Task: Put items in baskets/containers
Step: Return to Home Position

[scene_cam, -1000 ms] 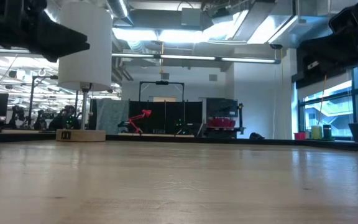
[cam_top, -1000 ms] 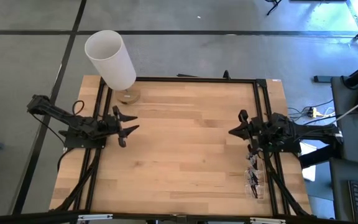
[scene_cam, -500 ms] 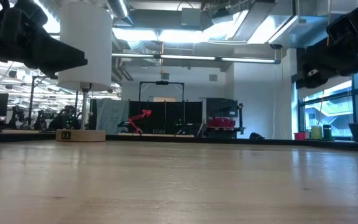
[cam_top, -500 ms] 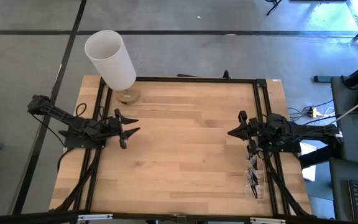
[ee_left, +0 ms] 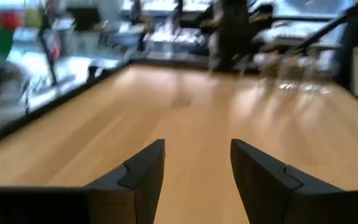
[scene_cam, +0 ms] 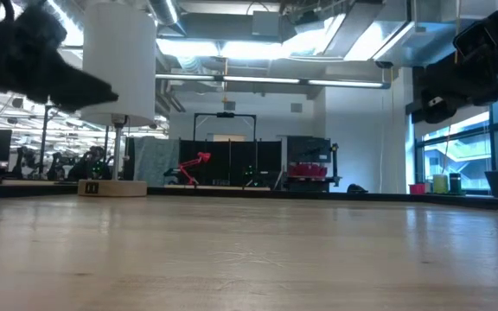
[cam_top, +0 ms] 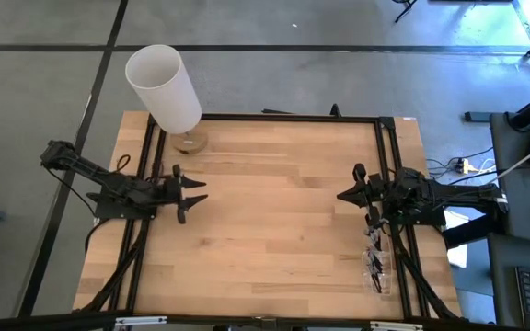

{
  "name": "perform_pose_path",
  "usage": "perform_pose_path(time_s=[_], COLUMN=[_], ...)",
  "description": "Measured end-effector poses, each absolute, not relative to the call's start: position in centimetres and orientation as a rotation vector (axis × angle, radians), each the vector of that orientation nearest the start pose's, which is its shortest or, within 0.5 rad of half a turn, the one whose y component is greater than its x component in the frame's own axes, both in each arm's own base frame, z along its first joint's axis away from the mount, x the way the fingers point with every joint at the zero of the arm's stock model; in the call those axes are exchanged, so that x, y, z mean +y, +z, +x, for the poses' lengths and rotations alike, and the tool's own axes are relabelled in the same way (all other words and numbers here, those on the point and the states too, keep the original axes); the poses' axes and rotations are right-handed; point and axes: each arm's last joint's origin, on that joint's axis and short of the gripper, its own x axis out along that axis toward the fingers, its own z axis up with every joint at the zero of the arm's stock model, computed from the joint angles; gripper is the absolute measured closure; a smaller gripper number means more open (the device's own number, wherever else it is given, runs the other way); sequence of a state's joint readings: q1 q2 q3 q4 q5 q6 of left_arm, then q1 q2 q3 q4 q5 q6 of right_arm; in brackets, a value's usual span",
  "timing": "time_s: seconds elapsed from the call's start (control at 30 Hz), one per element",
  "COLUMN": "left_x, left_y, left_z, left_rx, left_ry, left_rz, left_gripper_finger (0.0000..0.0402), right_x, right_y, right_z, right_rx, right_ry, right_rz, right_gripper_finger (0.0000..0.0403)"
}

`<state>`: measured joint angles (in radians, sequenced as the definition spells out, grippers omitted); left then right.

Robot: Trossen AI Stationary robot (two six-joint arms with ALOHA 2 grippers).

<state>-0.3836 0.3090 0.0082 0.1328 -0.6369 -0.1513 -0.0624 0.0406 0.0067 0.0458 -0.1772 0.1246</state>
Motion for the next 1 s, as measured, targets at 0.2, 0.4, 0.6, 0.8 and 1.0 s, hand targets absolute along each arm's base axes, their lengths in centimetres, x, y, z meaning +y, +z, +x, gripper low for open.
perform_pose_path(time_s=[0.2,0.4,0.6,0.8,1.0], left_x=[-2.5,-1.7,-0.7,-0.2,-0.1], left_y=[16.6,16.7,17.0,16.8,16.5], left_z=[10.7,10.2,9.7,10.0,10.2], left_rx=[0.028,0.017,-0.03,-0.006,0.026], left_ry=[0.247,0.268,0.207,0.183,0.208], left_rz=[0.044,0.066,0.047,0.047,0.044], left_gripper_finger=[0.0222,0.0222,0.0222,0.0222,0.0222], right_x=[-0.1,-0.1,-0.1,-0.1,-0.1], right_y=[16.7,16.7,16.7,16.7,16.7], right_z=[10.0,10.0,10.0,10.0,10.0], right_rx=[-0.004,-0.003,-0.003,-0.003,-0.003], right_ry=[0.115,0.115,0.114,0.114,0.114], right_rz=[0.122,0.122,0.122,0.122,0.122], right_gripper_finger=[0.0391,0.0391,0.0391,0.0391,0.0391])
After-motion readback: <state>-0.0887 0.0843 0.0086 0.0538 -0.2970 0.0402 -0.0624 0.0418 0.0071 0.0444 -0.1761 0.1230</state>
